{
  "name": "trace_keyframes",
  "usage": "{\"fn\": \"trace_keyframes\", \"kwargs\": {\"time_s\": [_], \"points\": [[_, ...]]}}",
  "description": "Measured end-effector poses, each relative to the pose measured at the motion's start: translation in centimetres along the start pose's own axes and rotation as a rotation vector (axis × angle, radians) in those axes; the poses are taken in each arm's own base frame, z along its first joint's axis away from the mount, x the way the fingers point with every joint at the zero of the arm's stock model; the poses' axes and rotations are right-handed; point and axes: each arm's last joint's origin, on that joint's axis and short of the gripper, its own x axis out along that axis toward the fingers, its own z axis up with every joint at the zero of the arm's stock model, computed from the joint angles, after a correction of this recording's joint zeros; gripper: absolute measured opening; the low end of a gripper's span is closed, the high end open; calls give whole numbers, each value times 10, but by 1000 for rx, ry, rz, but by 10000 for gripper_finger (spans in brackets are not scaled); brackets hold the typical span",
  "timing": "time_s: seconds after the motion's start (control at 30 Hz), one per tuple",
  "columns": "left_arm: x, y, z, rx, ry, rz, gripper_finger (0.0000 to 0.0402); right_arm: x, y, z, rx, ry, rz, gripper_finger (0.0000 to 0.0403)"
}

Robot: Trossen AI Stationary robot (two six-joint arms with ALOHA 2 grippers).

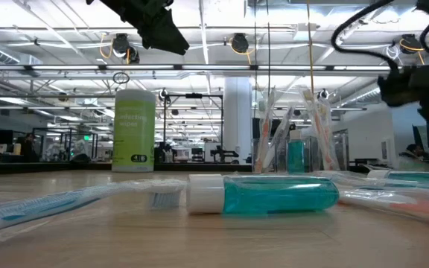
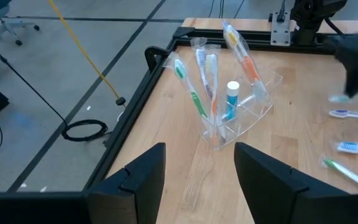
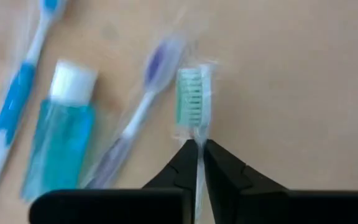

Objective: Pick & Place toothbrushing station
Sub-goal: Put the green toothbrush into the transparent organizer

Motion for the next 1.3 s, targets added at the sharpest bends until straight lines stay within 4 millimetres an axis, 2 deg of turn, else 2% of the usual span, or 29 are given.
{"fn": "trace_keyframes", "kwargs": {"time_s": [0.2, 0.4, 0.57, 0.7, 0.8, 0.9, 1.0, 1.13, 1.3], "points": [[0, 0, 0, 0, -1, 0, 197, -31, -22, 11, 4, -230, -11, 6], [0, 0, 0, 0, -3, 1, 204, -65, -34, 26, -109, -667, 48, 5], [0, 0, 0, 0, -3, 1, 200, -89, -28, 37, -272, -1005, -1, 2], [0, -1, 1, -50, -4, -3, 195, -101, -17, 47, -385, -1160, -143, 2], [0, -3, 1, -46, -5, -9, 193, -108, -10, 59, -399, -1224, -240, 2], [0, -5, 1, -38, -7, -18, 196, -109, -7, 71, -400, -1238, -312, 2], [0, -8, 2, -34, -7, -27, 201, -100, -9, 80, -395, -1215, -382, 1], [-1, -12, 2, -28, -6, -38, 204, -81, -13, 87, -373, -1166, -349, 1], [-1, -15, 2, -23, -6, -46, 199, -61, -22, 86, -318, -1139, -348, 1]]}}
